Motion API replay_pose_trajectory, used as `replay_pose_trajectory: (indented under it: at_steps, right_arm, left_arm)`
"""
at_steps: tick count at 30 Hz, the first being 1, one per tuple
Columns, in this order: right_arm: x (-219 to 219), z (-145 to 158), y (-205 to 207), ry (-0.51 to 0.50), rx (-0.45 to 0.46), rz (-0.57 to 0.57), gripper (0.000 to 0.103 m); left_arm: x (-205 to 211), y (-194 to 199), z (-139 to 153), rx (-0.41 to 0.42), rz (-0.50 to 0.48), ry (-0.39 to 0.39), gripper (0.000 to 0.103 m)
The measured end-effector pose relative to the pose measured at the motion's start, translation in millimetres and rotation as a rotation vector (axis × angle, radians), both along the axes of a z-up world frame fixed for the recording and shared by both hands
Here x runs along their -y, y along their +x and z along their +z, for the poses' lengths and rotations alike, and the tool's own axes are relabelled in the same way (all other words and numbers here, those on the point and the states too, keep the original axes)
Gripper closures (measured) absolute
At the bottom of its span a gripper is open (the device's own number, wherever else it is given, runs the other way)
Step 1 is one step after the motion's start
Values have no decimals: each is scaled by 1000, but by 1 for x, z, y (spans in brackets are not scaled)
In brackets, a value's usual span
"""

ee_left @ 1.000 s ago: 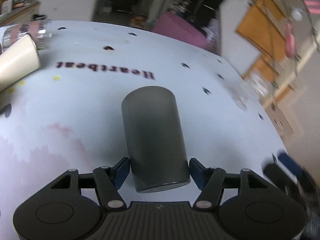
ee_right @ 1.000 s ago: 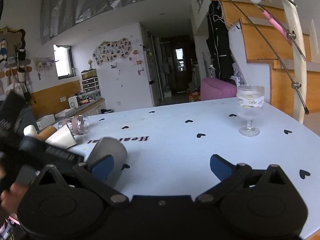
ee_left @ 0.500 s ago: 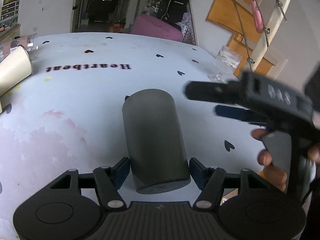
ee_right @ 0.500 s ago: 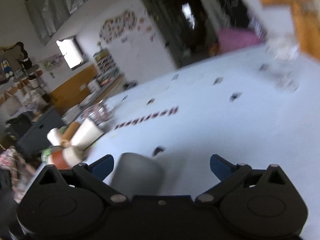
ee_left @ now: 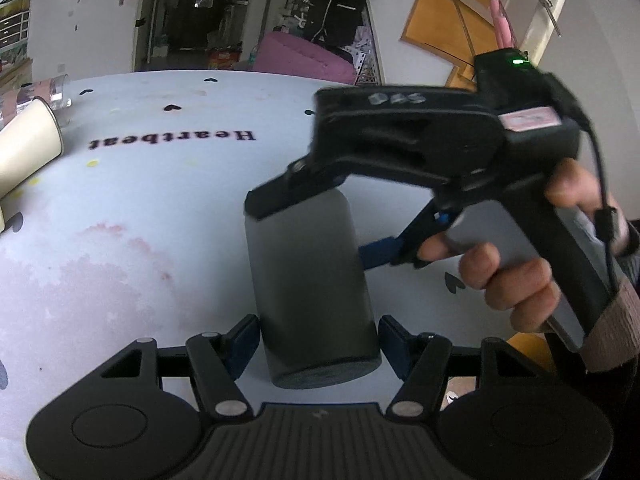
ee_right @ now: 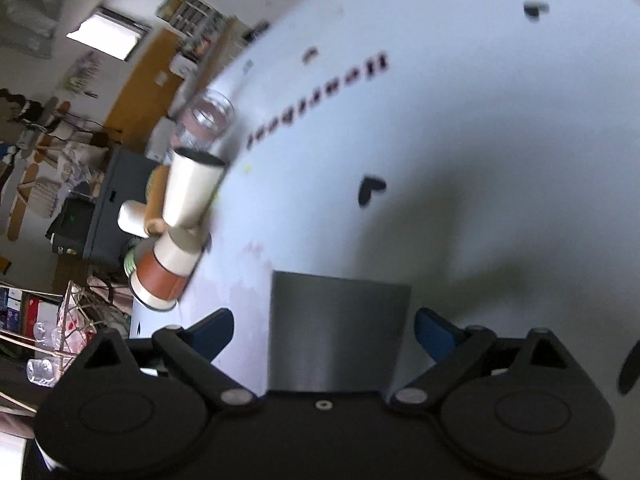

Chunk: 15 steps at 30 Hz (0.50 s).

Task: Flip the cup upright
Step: 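Lift the grey cup with the left gripper while the right gripper grasps its rim, then open the left gripper and withdraw it from the grey cup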

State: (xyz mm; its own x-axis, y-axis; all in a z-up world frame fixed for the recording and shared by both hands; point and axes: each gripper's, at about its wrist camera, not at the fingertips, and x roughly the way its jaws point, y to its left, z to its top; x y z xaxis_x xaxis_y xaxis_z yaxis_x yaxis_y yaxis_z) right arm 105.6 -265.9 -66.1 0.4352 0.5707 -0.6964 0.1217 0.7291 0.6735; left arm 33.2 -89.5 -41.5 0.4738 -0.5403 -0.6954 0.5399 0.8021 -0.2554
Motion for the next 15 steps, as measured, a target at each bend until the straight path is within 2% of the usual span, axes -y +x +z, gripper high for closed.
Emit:
replay_pose_trajectory:
  at_steps: [3, 5, 7, 10, 15]
  right_arm:
    - [2, -2, 1, 18, -10, -4, 13]
    - [2, 1, 1, 7, -4, -12, 26]
    - [2, 9, -4, -16, 38, -8, 29]
    - [-2, 31, -17, -112, 169, 18, 29]
    - [-19, 65, -48, -334, 401, 66, 29]
  left_arm:
    - [0, -2, 0, 13, -9, 8, 38]
    - [0, -2, 1, 29, -4, 16, 38]
    - [0, 1, 2, 41, -7, 11, 38]
    - [4, 1, 2, 83, -14, 6, 38]
    - [11, 5, -1, 135, -21, -22, 39]
